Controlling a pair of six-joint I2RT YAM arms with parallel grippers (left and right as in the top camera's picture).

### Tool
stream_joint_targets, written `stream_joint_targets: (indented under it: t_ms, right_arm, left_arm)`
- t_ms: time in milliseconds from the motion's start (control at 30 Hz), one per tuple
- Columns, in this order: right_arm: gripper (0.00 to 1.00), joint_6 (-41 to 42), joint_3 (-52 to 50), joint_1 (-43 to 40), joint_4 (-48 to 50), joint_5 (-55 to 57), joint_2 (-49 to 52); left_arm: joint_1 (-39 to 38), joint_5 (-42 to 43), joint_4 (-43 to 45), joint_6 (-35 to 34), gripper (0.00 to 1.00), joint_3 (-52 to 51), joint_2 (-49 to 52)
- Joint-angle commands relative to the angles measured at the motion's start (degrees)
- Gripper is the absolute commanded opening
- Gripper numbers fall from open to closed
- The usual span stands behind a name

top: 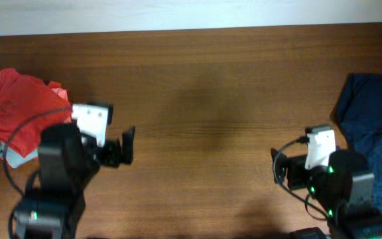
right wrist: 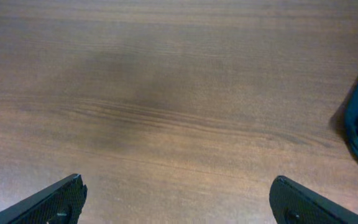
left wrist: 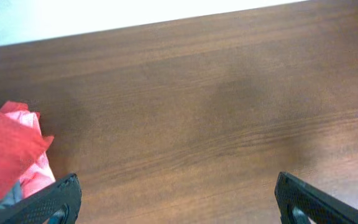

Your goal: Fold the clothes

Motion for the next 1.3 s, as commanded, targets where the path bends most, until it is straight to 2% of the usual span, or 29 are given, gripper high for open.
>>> stream_joint_targets:
  t_ms: [0, 300, 767, 1000, 1267]
  right_arm:
    - [0.99, 0.7, -1.0, -0.4, -3.0, 0.9, -2.1]
    - [0.99, 0.7, -1.1, -0.4, -6.6, 0.9, -1.9]
    - [0.99, 0.7, -1.4, -0.5, -6.6, 0.9, -3.3]
    - [0.99, 0.1, -3.0, -0.4, -6.7, 1.1, -12.0]
    - [0.99, 0.1, -11.6, -0.4, -5.6, -0.8, -27.6]
  left_arm:
    - [-0.1, -0.8, 1.5, 0.7, 0.99, -6.0, -4.1]
    - [-0.1, -0.8, -3.0, 0.7, 0.99, -7.6, -5.0]
    - [-0.1, -0.8, -3.2, 0.7, 0.99, -7.6, -4.9]
    - [-0.1, -0.8, -3.2, 0.7, 0.99, -7.6, -4.9]
    - [-0.1, -0.8, -3.2, 0.7, 0.99, -7.6, -4.9]
